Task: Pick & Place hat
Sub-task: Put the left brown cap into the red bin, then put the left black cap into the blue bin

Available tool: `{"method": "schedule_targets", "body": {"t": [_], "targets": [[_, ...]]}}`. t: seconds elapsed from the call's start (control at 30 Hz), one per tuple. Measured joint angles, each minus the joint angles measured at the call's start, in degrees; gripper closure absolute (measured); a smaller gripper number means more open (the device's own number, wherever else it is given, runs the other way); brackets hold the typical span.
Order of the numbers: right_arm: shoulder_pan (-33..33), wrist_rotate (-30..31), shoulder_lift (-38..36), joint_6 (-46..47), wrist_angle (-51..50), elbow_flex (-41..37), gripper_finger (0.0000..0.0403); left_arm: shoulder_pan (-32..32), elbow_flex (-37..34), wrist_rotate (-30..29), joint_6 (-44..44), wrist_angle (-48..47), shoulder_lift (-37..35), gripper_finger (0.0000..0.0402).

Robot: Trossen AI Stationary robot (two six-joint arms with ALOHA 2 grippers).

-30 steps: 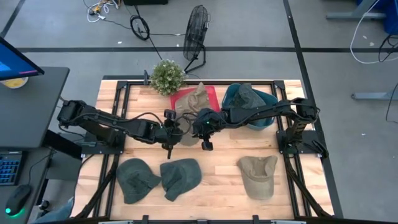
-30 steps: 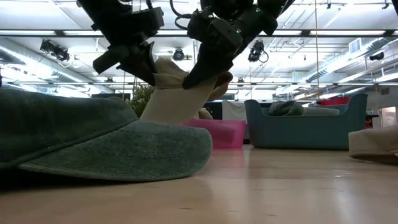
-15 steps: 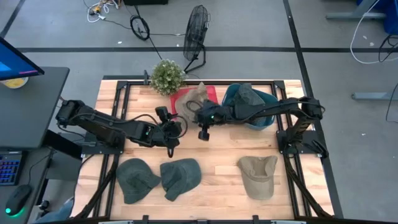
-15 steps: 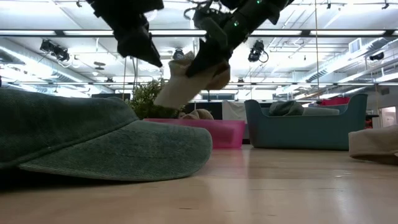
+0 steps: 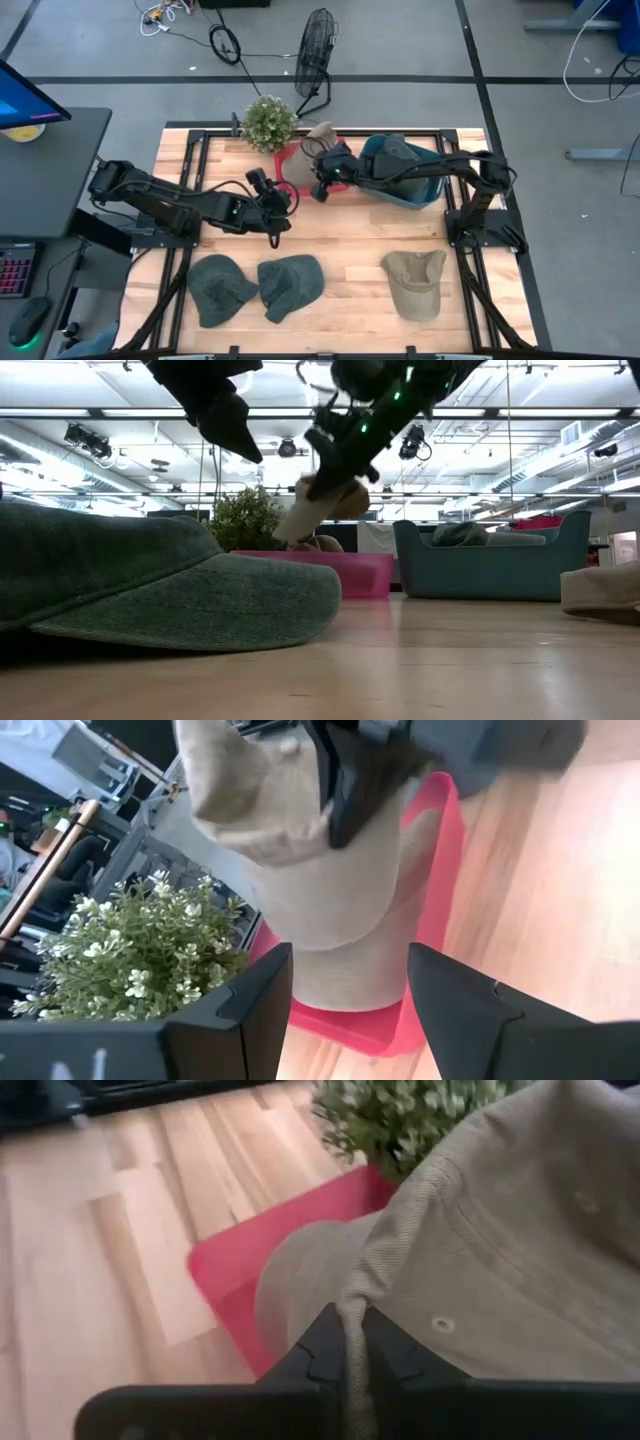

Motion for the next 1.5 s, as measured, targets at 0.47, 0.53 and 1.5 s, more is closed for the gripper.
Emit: {"method": "schedule_targets", "body": {"t": [0.47,0.53,1.5], "targets": [[-1.7,-6.9,10.0,7.1,5.3,0.1,0.0372,0.9,0.0,0.0,-2.0,-0.4,0.0,0.0200],[-1.7,-6.6,10.2,6.9,4.3,0.1,0.0360,0.8,0.0,0.0,-2.0,-0.5,0.0,0.0200],[12.9,-7.3,-15.0,-6.4,-16.8,0.1,0.0229,-4.1,-0.1,19.8,-24.8,-12.7,-1.5,0.0200]]}}
